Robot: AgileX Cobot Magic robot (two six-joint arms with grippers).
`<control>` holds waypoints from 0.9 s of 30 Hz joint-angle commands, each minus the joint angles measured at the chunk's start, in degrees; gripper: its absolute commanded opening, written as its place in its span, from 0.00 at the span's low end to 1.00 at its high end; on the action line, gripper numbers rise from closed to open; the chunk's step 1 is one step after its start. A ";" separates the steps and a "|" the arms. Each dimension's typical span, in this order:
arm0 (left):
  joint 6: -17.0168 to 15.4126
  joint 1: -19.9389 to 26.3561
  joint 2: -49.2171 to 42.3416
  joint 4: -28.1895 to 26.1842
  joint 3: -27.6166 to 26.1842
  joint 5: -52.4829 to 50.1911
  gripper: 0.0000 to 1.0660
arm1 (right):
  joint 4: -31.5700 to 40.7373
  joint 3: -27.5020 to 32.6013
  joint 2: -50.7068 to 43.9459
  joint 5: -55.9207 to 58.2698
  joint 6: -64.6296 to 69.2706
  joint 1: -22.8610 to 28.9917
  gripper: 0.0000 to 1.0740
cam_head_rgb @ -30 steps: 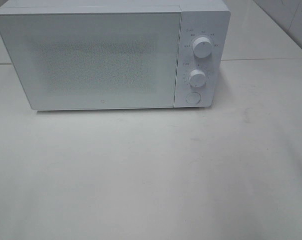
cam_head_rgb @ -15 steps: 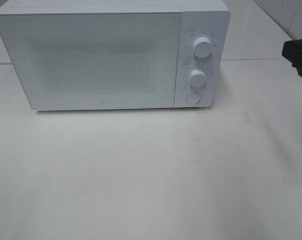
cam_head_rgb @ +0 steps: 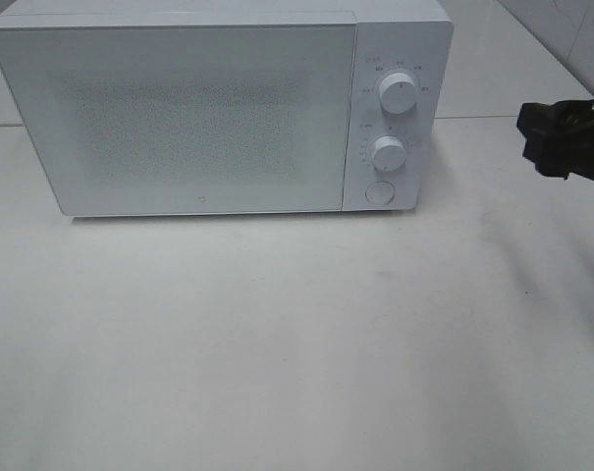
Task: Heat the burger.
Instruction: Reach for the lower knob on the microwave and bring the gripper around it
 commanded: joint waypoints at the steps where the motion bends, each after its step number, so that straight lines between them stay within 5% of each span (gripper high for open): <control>1: -0.29 0.00 -1.43 -0.29 0.11 -0.80 0.95 | 6.13 0.97 3.55 -8.31 -5.27 4.76 0.71; 14: -0.29 0.00 -1.43 -0.29 0.11 -0.80 0.95 | 25.67 0.97 14.38 -27.56 -13.75 20.68 0.71; 27: -0.29 0.00 -1.43 -0.29 0.11 -0.80 0.95 | 33.06 -2.12 24.35 -37.30 -13.87 30.14 0.70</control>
